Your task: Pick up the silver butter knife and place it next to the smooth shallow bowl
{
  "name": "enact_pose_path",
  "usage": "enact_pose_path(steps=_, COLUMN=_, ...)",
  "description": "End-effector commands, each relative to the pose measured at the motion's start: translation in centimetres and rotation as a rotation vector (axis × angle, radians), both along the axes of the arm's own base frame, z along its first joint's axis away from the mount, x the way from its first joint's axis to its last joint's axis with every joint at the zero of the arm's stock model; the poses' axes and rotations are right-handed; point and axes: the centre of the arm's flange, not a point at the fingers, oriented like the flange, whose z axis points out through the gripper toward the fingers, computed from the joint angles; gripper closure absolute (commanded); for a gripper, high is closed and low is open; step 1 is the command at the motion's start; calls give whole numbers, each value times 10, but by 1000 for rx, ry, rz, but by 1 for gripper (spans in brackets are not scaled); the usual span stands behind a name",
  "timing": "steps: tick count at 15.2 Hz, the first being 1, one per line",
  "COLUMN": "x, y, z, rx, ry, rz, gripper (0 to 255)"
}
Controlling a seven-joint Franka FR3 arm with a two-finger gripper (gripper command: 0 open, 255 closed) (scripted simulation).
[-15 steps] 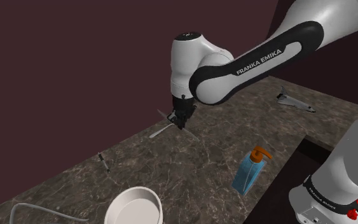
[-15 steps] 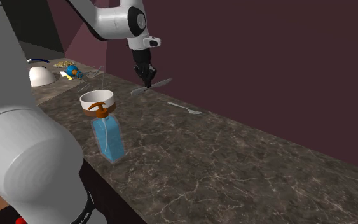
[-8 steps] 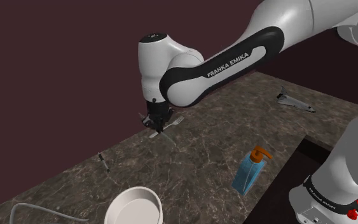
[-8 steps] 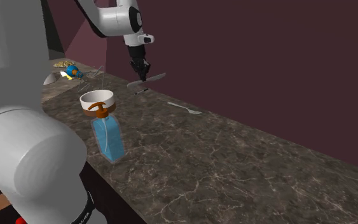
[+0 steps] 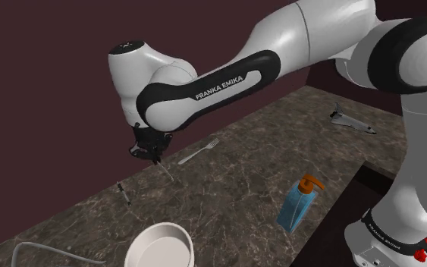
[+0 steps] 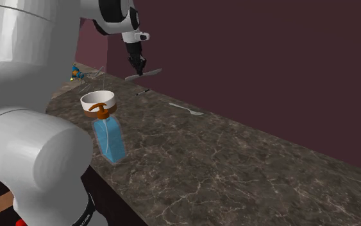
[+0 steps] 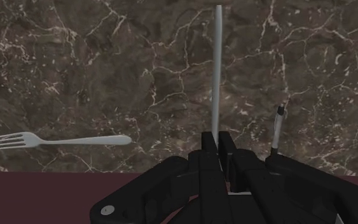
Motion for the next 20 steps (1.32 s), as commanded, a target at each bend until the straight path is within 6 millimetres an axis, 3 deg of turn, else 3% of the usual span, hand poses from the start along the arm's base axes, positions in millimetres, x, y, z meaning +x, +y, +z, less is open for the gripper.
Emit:
enact_pose_path(steps=1, x=10, y=23, z=-1, rx=-1, ry=0, rz=-1, gripper=255)
enact_pose_path(steps=6, x=35, y=84, z=-1, rx=-1, ry=0, rz=-1, gripper=255)
enact_pose_path(steps=20, x=35, y=84, z=-75, rx=-1, ry=0, rz=-1, gripper=255)
